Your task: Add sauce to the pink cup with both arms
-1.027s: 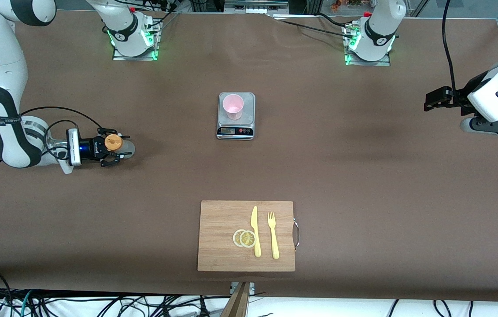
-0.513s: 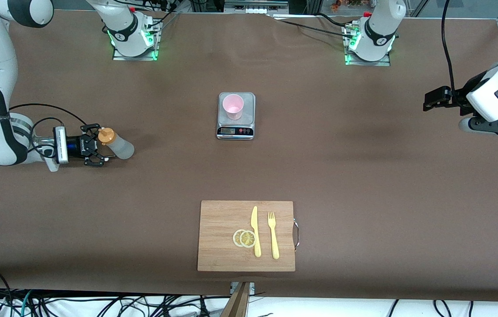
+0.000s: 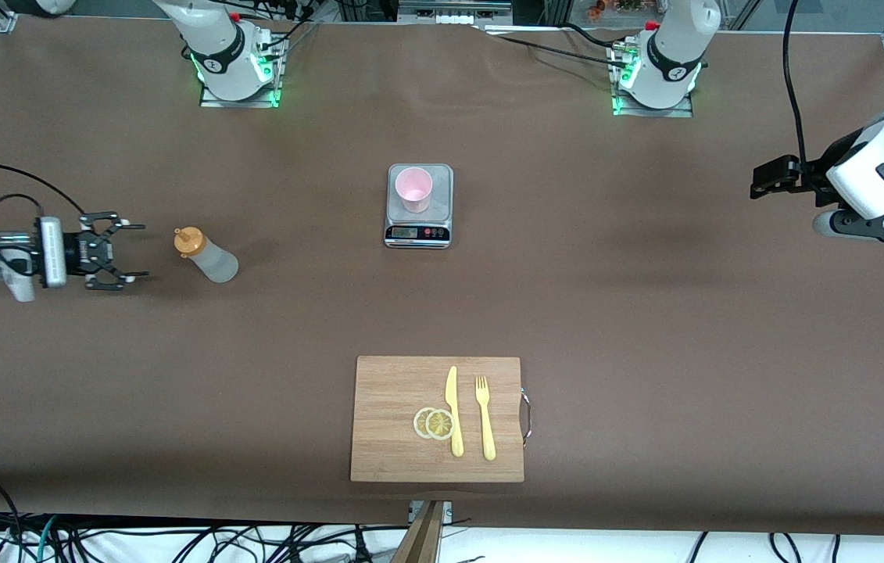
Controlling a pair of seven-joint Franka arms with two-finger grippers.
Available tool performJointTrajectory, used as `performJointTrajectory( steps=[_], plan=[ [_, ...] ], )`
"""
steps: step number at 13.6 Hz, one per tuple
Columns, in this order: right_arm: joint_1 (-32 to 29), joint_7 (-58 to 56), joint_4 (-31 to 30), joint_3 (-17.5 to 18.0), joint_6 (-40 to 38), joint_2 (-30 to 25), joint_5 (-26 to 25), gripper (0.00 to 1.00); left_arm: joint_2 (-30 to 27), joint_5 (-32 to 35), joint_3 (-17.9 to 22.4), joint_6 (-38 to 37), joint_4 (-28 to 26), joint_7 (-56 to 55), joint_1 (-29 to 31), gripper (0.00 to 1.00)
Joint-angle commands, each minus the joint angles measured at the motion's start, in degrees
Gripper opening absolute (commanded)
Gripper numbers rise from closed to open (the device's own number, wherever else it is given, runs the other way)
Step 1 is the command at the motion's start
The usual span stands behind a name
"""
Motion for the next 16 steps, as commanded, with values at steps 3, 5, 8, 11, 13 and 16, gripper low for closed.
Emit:
performJointTrajectory(
  steps=[3,5,8,11,13,16],
  plan=[
    [6.4,20.5,-5.3,0.1,8.2,-14.8,-12.3,1.0,1.0,-0.7,0.0,-0.8,3.1,0.6,0.1,1.0],
    [8.9,29.1,-5.5,0.3,9.1,-18.1,-18.0,1.0,1.9,-0.6,0.0,-0.8,4.5,0.6,0.1,1.0],
    [12.6,48.0,-5.5,0.6,10.2,-23.0,-25.1,1.0,1.9,-0.5,-0.1,-0.8,4.7,0.6,-0.2,1.0],
    [16.0,66.1,-4.9,1.3,10.7,-24.9,-29.8,1.0,1.9,-0.6,0.0,-0.8,4.7,0.7,0.2,1.0],
    [16.1,77.9,-4.9,4.9,13.4,-26.0,-34.6,1.0,1.9,-0.7,0.1,-0.8,4.7,0.9,0.4,1.0],
    [15.8,99.3,-4.6,9.8,13.1,-27.5,-39.5,1.0,1.9,-0.6,-0.1,-0.8,4.7,0.8,0.0,1.0]
  ],
)
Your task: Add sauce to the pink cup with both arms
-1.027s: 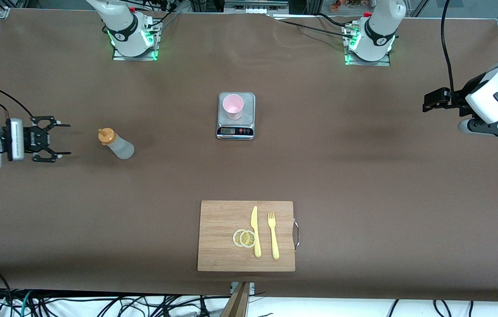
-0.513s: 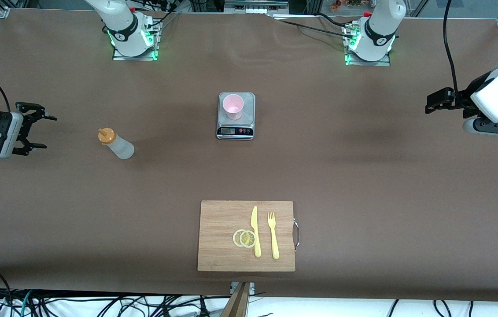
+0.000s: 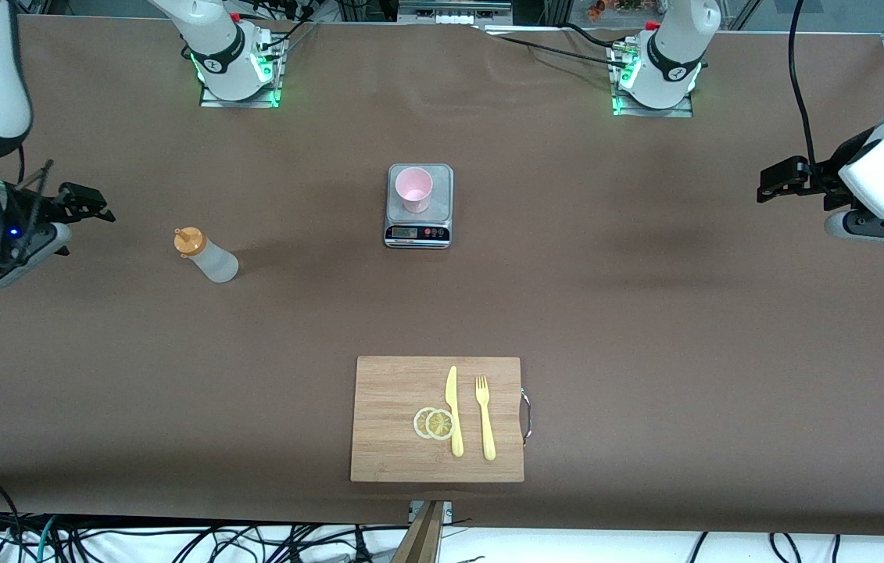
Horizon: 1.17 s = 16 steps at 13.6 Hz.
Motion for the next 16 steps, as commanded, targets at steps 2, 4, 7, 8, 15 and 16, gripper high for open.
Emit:
performJointTrajectory(
  steps=[2,4,7,8,15,16],
  plan=[
    [-0.5,21.7,-1.4,4.0,-0.8,-3.7,-2.8,1.0,1.1,-0.6,-0.1,-0.7,2.1,0.8,-0.1,1.0],
    [-1.1,30.4,-0.6,5.4,-1.1,-5.8,-2.8,1.0,1.1,-0.6,-0.1,-0.7,2.1,0.9,0.1,1.0],
    [-3.2,38.3,5.7,5.4,-7.9,-6.8,-2.8,1.0,1.2,-0.6,-0.1,-0.7,2.1,0.9,0.2,1.0],
    [-3.6,38.3,8.4,5.3,-12.1,-6.5,-2.8,1.0,1.2,-0.7,-0.1,-0.7,2.1,0.9,0.1,1.0],
    [-6.3,37.7,10.6,5.6,-10.5,-6.3,-1.7,1.0,1.2,-0.7,-0.1,-0.7,2.1,0.9,0.1,1.0],
    [-6.5,37.7,10.5,5.7,-9.5,-6.3,-1.6,1.0,1.2,-0.7,-0.1,-0.7,2.1,0.9,0.1,1.0]
  ],
)
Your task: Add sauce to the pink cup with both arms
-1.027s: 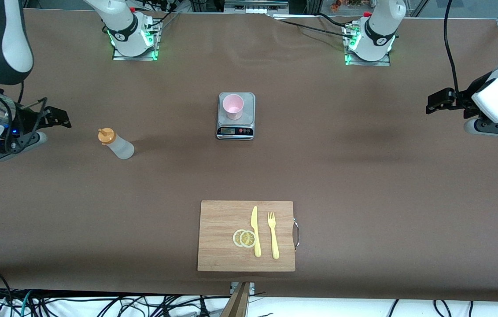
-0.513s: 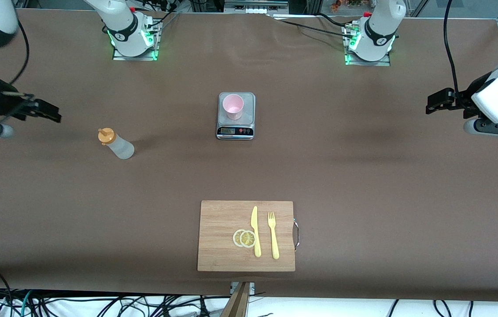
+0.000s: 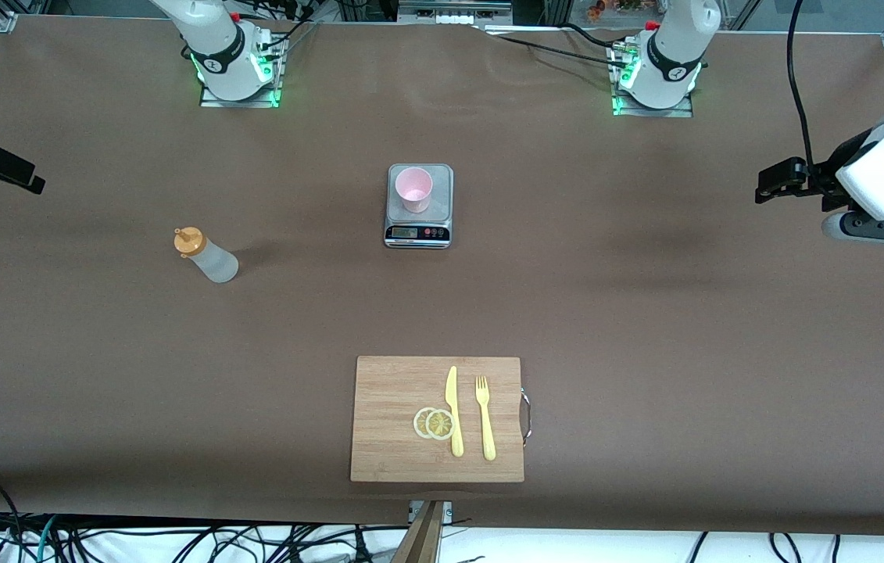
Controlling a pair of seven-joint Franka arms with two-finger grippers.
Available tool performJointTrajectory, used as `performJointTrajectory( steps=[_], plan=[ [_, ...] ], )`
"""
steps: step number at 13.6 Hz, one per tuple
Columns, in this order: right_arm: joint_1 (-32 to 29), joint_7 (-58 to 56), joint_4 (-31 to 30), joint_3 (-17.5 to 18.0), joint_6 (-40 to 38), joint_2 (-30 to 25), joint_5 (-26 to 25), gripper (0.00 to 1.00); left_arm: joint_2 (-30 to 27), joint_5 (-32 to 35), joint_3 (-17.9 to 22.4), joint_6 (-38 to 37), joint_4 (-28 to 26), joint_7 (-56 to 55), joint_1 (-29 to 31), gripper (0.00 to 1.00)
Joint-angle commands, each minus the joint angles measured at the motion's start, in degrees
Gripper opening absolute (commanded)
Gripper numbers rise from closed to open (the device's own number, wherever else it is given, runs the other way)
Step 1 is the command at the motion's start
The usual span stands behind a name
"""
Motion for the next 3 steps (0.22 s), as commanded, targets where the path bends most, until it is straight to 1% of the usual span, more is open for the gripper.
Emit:
performJointTrajectory(
  steps=[1,3],
  plan=[
    [-1.0,0.2,-1.3,1.2,2.8,-0.2,0.5,1.0,0.9,-0.7,0.0,-0.7,2.0,0.8,0.1,1.0],
    [-0.9,0.2,-1.9,1.3,3.3,-0.1,0.5,1.0,0.9,-0.6,0.0,-0.7,2.0,0.8,0.0,1.0]
  ],
)
